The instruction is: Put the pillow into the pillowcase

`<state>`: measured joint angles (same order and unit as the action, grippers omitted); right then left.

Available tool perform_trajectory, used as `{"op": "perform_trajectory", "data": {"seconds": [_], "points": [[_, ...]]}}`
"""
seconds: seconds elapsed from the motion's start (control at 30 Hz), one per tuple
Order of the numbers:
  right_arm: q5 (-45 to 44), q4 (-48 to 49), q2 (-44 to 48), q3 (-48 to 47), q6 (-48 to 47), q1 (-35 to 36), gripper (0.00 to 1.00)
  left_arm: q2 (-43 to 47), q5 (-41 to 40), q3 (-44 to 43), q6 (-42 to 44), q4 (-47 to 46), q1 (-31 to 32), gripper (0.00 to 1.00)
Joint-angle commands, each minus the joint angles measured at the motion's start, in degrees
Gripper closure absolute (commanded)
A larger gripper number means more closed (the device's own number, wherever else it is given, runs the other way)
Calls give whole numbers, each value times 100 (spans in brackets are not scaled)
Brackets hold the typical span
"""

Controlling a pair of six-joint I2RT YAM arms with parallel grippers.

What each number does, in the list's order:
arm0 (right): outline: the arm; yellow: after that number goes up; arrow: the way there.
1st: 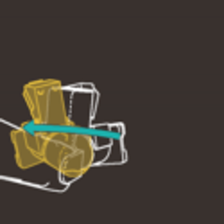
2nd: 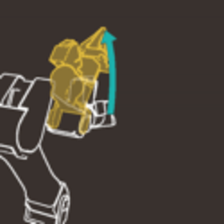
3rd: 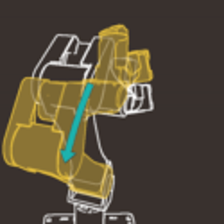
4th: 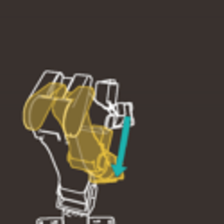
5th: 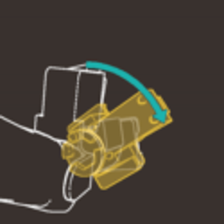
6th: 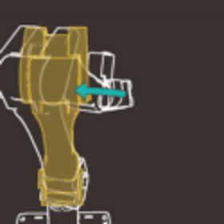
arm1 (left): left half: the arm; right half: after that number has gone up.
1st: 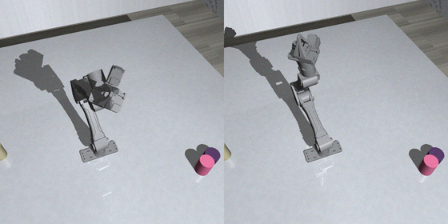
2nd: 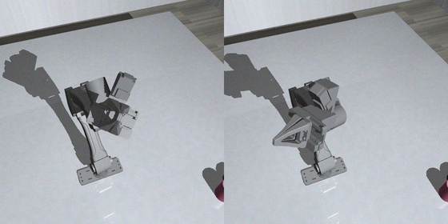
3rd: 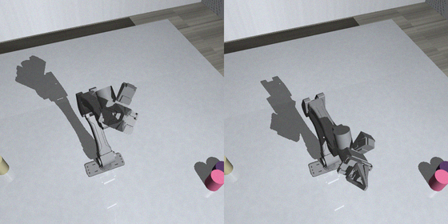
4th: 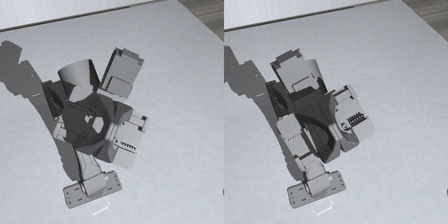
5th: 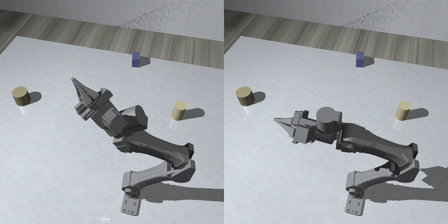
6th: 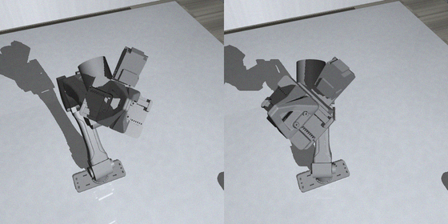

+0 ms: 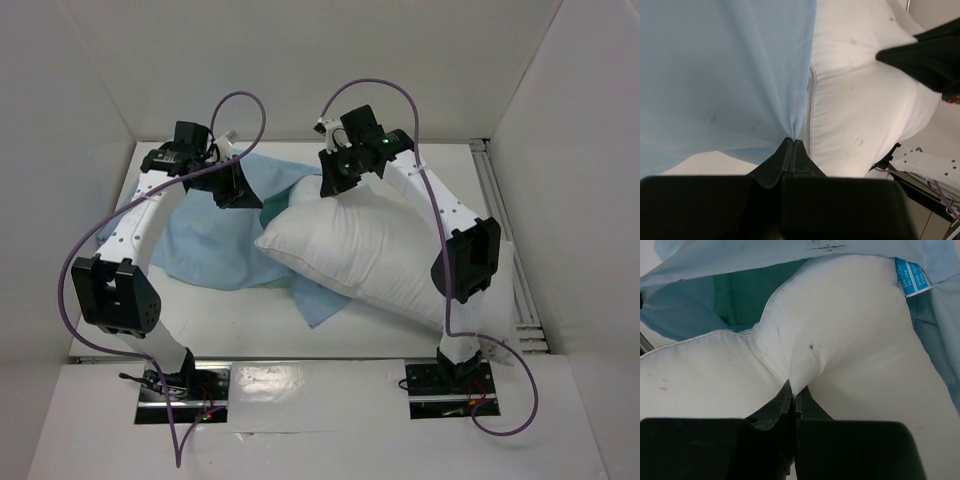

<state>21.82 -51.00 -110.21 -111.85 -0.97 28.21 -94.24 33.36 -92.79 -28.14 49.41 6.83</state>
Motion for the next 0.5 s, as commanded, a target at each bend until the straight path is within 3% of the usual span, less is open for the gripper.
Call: {"op": "perform_trajectory", "data": {"seconds": [0.0,0.3,0.43,0.47], "points": [[340,3,-201,-723,-70,-104,100,344,170,95,291,-54,-33,100],[183,248,-1046,-1155,817,-710,100,687,-145,156,397,235,-33,100],[-475,818,-784,-612,1318,-598,100,818,-68,314,397,236,-33,100],[-1104,1151,-443,-227,1371,-414,100,819,-67,315,397,236,-33,100]]}}
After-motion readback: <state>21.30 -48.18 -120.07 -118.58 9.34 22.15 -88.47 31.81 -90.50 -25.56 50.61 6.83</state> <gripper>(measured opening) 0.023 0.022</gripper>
